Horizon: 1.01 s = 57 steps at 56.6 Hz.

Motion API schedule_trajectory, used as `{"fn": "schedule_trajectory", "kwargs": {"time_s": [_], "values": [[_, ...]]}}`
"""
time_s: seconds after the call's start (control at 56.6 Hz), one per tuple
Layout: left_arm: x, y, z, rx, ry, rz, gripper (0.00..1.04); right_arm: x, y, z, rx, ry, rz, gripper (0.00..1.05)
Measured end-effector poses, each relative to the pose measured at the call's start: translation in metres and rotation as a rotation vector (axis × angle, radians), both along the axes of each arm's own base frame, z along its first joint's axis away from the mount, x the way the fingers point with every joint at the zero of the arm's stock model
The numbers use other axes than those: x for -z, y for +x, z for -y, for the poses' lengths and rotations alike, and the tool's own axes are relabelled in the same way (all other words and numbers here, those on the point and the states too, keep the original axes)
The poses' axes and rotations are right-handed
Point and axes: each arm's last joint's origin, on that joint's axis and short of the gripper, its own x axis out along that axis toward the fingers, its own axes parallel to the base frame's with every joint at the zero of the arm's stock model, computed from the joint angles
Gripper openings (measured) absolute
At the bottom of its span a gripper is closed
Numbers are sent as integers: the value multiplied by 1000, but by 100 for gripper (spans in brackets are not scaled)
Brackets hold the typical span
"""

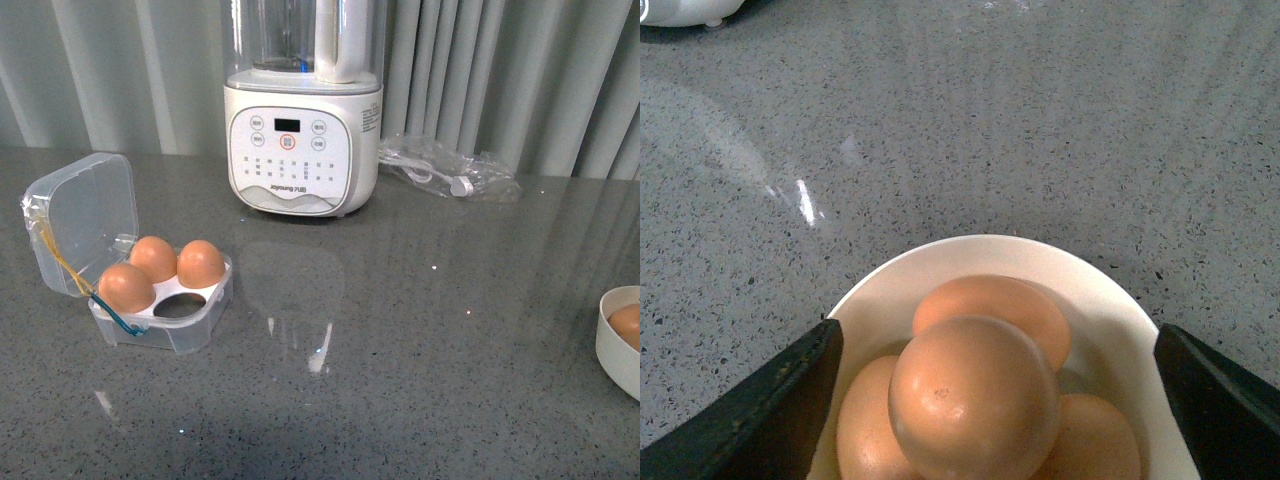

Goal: Put egg into box

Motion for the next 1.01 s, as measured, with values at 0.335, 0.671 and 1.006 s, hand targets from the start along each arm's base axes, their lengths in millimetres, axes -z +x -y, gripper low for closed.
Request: {"fn": "schedule_trajectory", "kwargs": {"time_s": [0.335, 0.671, 1.006], "values": [[0, 0, 0, 0, 0, 0, 98, 1, -3, 1, 1, 5, -7, 41], [0, 0, 0, 0, 0, 0, 98, -32, -8, -7, -16, 15, 89, 41], [0, 0, 0, 0, 0, 0, 98, -80, 32, -74, -227, 128, 273, 41]]}}
